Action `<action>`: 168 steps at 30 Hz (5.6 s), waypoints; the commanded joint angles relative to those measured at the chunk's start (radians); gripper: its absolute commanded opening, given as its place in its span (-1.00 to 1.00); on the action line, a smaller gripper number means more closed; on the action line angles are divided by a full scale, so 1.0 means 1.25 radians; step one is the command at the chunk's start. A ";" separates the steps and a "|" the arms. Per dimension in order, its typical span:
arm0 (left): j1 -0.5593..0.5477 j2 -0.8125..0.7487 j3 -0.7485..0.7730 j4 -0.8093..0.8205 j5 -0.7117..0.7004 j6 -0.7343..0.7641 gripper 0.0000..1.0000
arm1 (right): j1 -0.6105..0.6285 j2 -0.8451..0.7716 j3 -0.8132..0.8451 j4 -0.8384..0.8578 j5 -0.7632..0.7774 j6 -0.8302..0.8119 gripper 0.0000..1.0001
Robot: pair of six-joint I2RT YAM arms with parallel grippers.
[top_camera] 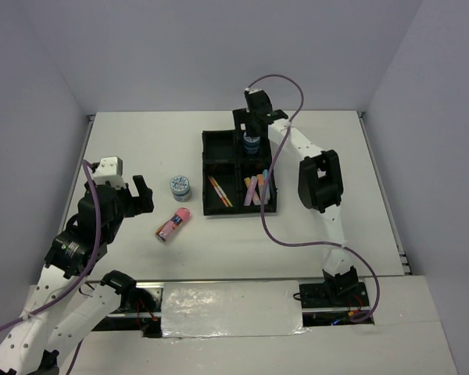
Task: Sort the stationery into containers
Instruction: Place the stationery in the storage box, then pick up the stationery from the center of the board, then place the stationery in the storage box.
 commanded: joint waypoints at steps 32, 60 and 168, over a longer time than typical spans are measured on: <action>0.086 -0.008 0.045 -0.107 -0.304 -0.118 0.99 | 0.442 -0.013 0.089 -0.086 0.100 0.233 0.99; 0.086 -0.028 0.023 -0.049 -0.191 -0.062 0.99 | 0.475 0.039 0.055 -0.107 0.102 0.201 0.50; 0.085 -0.017 0.013 -0.019 -0.120 -0.036 0.99 | 0.048 -0.252 -0.322 0.086 0.136 0.037 0.15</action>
